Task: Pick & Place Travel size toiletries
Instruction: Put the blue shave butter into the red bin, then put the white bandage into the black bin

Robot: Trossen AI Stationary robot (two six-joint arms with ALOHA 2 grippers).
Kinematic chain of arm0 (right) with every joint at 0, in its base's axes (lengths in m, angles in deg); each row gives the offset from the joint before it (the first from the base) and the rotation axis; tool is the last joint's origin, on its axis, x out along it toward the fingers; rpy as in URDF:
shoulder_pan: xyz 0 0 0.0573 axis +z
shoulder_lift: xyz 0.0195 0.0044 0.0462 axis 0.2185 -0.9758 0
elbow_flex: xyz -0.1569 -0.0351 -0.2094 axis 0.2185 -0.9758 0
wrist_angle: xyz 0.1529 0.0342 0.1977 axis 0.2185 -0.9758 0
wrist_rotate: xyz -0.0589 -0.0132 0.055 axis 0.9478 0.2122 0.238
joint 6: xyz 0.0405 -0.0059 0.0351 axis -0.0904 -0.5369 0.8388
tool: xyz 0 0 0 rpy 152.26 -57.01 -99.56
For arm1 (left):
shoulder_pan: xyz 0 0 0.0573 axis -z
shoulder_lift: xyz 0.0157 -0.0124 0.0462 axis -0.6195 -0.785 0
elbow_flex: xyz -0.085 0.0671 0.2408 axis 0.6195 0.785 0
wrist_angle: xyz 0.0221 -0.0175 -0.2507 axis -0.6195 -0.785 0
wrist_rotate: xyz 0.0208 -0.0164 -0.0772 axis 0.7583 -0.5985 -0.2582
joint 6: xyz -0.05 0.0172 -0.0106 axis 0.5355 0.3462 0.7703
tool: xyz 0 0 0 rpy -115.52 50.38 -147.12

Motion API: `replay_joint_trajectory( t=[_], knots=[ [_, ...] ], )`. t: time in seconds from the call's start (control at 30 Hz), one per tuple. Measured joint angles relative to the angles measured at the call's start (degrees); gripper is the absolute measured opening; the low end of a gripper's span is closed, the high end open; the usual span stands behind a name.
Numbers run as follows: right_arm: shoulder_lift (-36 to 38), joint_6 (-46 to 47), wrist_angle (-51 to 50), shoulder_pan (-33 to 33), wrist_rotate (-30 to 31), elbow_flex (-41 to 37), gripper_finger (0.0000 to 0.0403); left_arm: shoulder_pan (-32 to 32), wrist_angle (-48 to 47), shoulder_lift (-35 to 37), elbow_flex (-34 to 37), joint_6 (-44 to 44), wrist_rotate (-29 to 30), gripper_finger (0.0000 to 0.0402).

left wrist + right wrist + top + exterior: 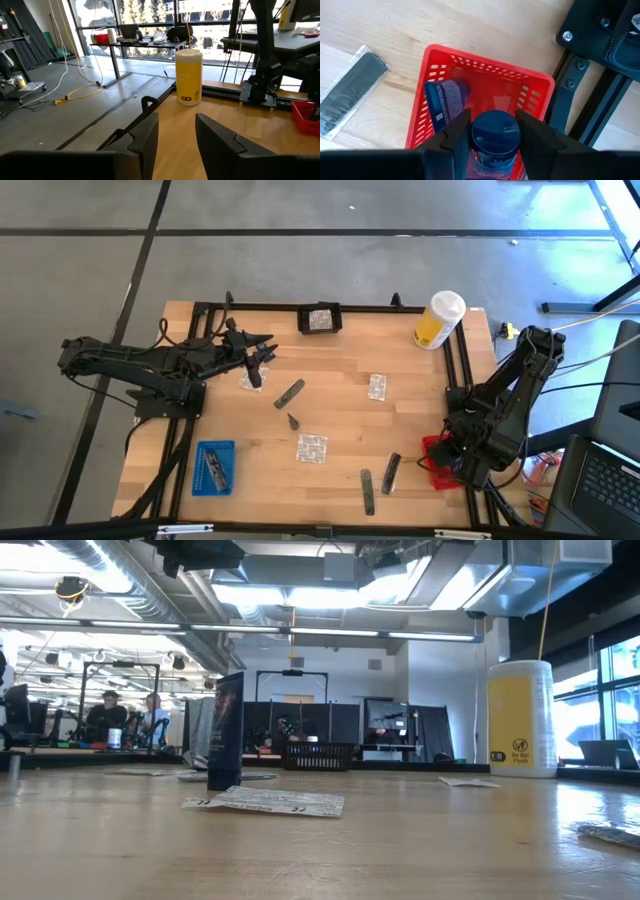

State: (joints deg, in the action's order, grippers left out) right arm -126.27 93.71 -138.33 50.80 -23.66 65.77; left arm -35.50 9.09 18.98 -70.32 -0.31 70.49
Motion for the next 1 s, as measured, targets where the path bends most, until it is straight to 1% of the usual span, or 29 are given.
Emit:
replay_joint_trajectory(
  t=[0.13, 0.33, 0.43, 0.63, 0.8, 0.93, 1.0],
  knots=[
    [0.0, 0.0, 0.02, 0.0, 0.0, 0.0, 0.0132, -0.01, -0.01, 0.0, 0.0, 0.0, 0.0, 0.0124],
    [-0.02, -0.01, 0.0, 0.0, -0.02, 0.0, 0.0167, -0.01, -0.02, 0.0, 0.0, 0.0, 0.02, 0.0123],
    [-0.02, -0.01, 0.27, 0.0, -0.02, -0.26, 0.0168, -0.01, -0.01, 0.0, 0.0, 0.01, 0.0, 0.0123],
    [-0.07, -0.22, 2.3, 0.02, 0.79, -2.25, 0.0142, -0.02, -0.02, 0.0, 0.0, 0.01, 0.01, 0.0124],
    [-0.07, -0.39, -1.65, 0.83, 2.59, -1.23, 0.0123, -0.01, -0.01, 0.0, 0.0, 0.0, 0.0, 0.0124],
    [-0.07, -0.58, -4.59, 0.79, 7.02, -0.49, 0.0106, 0.0, -0.02, 0.0, 0.0, 0.0, 0.0, 0.0125],
    [-0.07, -1.42, -4.62, 0.78, 11.3, -0.48, 0.0096, 0.0, 0.0, 0.0, -0.01, 0.01, 0.01, 0.0123]
  ],
)
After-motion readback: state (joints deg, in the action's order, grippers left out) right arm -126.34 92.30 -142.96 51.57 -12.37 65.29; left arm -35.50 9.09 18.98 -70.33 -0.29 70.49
